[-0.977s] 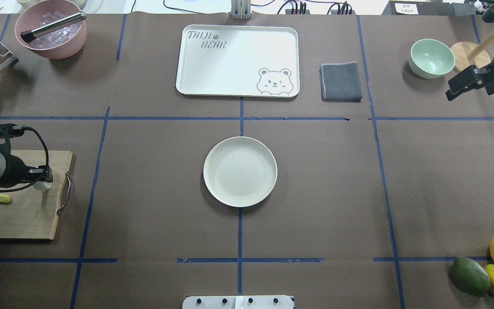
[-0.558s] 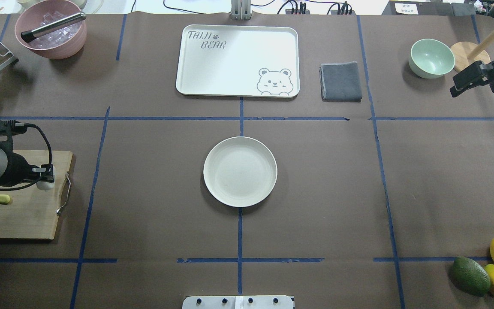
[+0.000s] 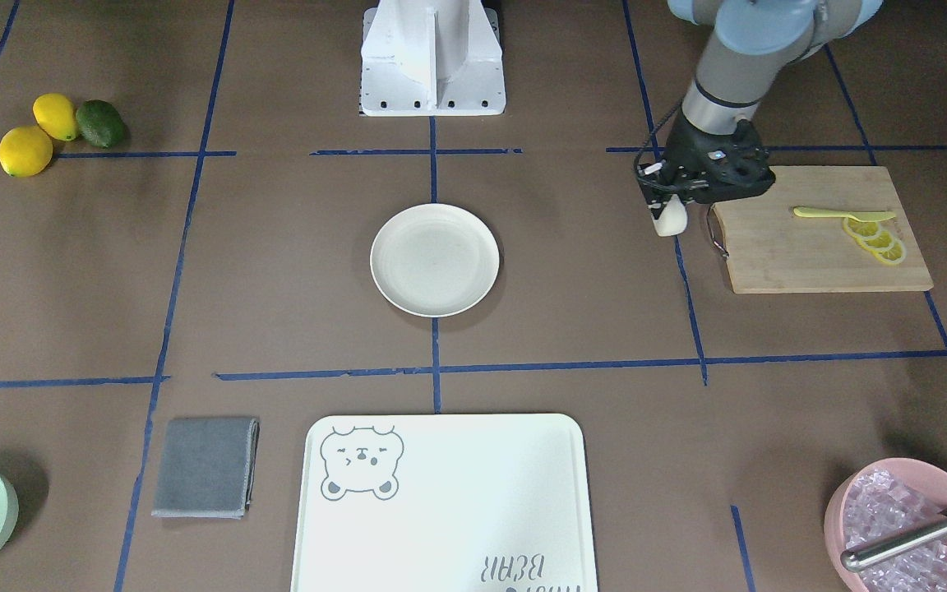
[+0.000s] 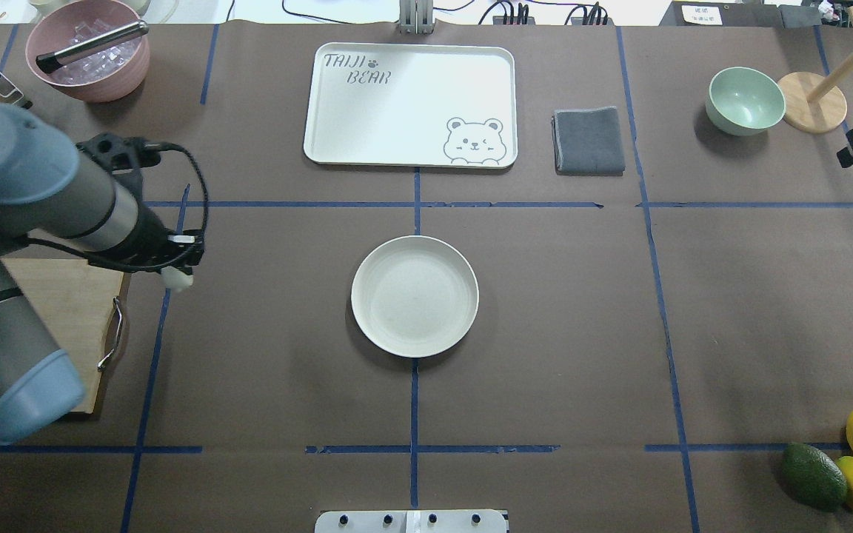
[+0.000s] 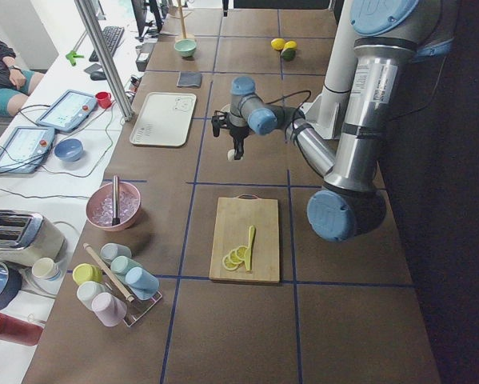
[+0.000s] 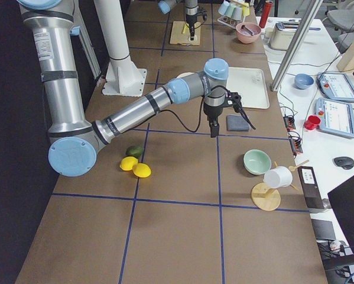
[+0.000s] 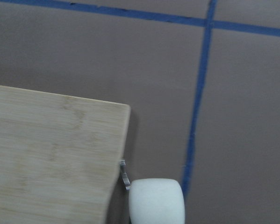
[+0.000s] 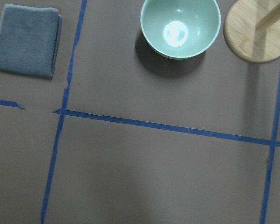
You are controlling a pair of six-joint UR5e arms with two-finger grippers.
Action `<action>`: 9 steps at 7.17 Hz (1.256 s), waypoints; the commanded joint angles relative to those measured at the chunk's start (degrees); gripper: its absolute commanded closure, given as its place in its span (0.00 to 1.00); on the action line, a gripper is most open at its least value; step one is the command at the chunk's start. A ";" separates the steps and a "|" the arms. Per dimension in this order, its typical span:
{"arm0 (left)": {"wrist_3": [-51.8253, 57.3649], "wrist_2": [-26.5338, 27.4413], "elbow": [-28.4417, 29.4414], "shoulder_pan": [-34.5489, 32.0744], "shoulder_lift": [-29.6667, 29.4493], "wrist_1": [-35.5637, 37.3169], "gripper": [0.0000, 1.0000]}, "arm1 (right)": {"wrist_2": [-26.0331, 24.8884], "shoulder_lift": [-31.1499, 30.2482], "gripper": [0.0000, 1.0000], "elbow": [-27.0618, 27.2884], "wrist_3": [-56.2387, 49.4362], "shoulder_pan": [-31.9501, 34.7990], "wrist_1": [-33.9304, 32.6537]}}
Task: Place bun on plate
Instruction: 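Carry the white bun with the left gripper over the white plate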
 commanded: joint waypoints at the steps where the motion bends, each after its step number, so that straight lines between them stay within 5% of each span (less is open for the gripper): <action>1: -4.94 1.22 5.02 4.56 -12.17 5.63 0.67 | -0.05 -4.32 0.00 -2.09 -8.35 5.51 0.03; 4: -9.72 7.98 19.25 10.55 -23.78 -1.62 0.67 | 5.05 -5.30 0.00 -11.05 -21.02 13.00 0.29; 7: -9.90 11.42 30.60 13.02 -28.37 -9.81 0.67 | 5.14 -5.48 0.00 -11.15 -20.69 13.01 0.29; 9: -9.73 11.51 32.65 14.68 -28.73 -11.42 0.66 | 5.14 -5.48 0.00 -11.07 -20.61 13.01 0.29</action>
